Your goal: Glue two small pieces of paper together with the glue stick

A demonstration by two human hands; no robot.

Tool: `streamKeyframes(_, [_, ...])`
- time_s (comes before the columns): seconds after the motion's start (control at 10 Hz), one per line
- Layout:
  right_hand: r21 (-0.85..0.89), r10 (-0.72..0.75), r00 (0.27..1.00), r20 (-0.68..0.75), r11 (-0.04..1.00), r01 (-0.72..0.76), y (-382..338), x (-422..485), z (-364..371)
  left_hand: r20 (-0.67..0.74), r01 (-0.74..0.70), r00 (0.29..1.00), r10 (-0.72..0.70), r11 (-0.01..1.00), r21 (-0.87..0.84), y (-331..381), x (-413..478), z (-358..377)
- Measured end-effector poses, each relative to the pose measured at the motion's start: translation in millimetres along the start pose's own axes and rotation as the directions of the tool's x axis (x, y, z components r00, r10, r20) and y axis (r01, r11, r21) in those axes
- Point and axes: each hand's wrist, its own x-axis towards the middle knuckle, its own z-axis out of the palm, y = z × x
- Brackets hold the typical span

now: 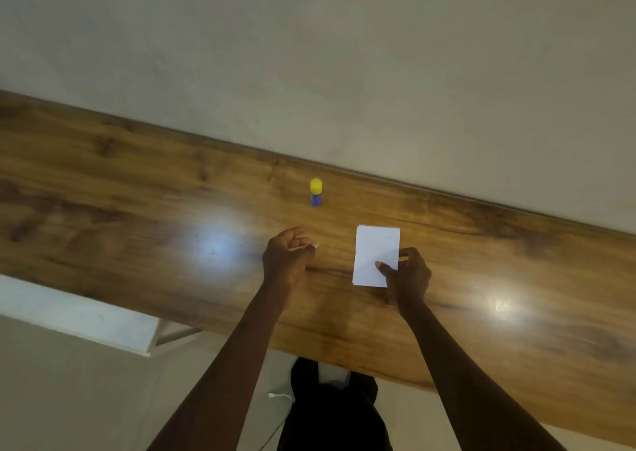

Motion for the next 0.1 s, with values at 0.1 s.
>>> streamKeyframes(0.1, [-0.051, 0.004, 1.000, 0.011, 0.999, -0.003, -2.3, -3.4, -7.4, 0.008, 0.008, 1.000, -0.008, 1.000, 0.003, 10.8, -6.2, -5.9])
